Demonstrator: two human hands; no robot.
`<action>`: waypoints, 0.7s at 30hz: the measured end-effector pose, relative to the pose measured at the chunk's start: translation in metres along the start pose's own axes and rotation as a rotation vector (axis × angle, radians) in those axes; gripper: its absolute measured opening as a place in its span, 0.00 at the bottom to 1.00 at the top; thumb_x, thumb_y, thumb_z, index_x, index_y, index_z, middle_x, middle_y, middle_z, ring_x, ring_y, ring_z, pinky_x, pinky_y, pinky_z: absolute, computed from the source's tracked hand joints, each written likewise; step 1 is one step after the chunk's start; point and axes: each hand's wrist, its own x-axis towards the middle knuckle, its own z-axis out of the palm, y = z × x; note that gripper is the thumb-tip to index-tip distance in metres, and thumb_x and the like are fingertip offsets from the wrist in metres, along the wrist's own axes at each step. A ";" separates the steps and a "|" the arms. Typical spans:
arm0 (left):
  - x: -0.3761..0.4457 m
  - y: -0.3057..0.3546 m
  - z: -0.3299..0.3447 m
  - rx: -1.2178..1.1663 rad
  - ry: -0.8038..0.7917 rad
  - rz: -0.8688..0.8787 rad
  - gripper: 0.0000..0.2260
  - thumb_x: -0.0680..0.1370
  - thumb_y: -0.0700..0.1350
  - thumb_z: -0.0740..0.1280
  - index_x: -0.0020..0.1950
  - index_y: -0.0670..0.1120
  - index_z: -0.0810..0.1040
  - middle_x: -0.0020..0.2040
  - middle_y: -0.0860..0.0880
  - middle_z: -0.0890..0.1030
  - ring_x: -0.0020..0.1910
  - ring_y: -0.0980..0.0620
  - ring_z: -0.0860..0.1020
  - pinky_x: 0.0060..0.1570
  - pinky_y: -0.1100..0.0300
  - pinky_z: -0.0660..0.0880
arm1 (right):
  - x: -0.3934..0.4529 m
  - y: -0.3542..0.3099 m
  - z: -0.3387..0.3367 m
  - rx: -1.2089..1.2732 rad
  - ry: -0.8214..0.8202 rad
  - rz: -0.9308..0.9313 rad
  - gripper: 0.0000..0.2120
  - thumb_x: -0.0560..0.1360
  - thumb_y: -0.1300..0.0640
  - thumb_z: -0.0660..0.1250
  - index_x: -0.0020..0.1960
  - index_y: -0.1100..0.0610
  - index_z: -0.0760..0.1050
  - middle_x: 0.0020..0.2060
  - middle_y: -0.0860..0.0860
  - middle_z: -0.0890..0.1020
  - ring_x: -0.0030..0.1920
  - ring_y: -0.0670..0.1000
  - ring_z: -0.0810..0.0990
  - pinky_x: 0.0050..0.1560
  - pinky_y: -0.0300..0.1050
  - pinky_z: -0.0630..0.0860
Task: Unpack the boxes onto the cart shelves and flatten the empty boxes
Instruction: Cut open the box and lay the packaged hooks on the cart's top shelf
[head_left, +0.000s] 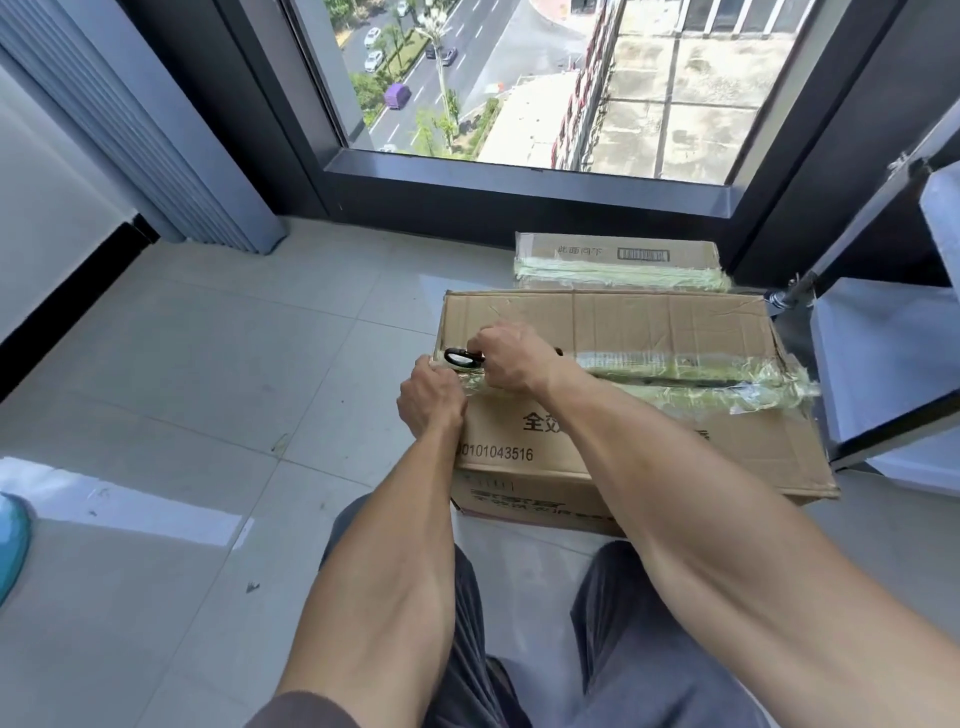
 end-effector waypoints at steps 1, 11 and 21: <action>0.001 0.000 0.000 0.003 -0.001 -0.006 0.16 0.81 0.45 0.53 0.60 0.47 0.79 0.55 0.39 0.81 0.53 0.38 0.78 0.44 0.54 0.65 | 0.002 -0.001 0.000 -0.022 -0.001 -0.019 0.15 0.70 0.68 0.59 0.50 0.58 0.81 0.44 0.55 0.82 0.46 0.57 0.78 0.46 0.46 0.69; -0.005 -0.002 0.002 0.069 0.018 0.061 0.14 0.82 0.46 0.52 0.57 0.44 0.76 0.52 0.39 0.82 0.49 0.38 0.79 0.43 0.53 0.67 | -0.007 -0.020 0.016 -0.096 0.026 -0.052 0.12 0.79 0.66 0.58 0.54 0.61 0.79 0.50 0.56 0.79 0.48 0.57 0.81 0.50 0.50 0.76; -0.013 -0.001 -0.001 0.103 -0.007 0.106 0.07 0.78 0.42 0.58 0.54 0.44 0.72 0.50 0.42 0.82 0.47 0.39 0.79 0.40 0.53 0.67 | -0.015 -0.002 -0.005 -0.272 -0.067 -0.037 0.11 0.77 0.69 0.60 0.48 0.60 0.80 0.44 0.54 0.83 0.41 0.54 0.81 0.44 0.49 0.79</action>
